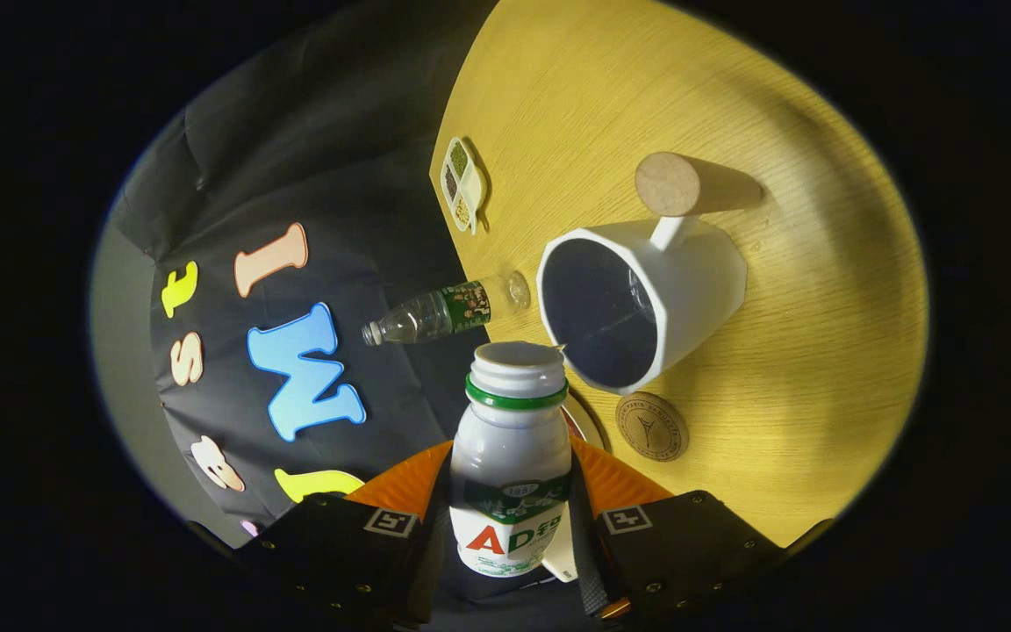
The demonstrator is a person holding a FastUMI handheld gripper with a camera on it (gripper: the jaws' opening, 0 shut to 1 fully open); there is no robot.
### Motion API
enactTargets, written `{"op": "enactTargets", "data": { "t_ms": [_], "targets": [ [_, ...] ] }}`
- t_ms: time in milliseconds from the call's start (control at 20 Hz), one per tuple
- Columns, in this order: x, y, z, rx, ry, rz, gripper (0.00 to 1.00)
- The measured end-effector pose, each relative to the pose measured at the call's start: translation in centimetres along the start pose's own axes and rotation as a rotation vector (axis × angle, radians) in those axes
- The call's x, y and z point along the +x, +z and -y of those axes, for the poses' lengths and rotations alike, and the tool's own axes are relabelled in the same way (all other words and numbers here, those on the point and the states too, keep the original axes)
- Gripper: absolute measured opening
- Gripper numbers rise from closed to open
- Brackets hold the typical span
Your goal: Take the bottle from table, then pour the juice into the cup, finally place the bottle on the coaster
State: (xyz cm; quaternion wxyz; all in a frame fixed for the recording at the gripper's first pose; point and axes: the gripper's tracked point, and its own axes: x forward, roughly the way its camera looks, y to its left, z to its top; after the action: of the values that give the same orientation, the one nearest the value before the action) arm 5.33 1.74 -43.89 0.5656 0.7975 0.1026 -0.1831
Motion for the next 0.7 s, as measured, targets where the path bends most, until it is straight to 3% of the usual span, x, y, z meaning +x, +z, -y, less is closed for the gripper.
{"op": "enactTargets", "data": {
  "t_ms": [700],
  "targets": [
    [-0.1,0.7,0.5,-0.337,-0.015,-0.003,0.62]
  ]
}}
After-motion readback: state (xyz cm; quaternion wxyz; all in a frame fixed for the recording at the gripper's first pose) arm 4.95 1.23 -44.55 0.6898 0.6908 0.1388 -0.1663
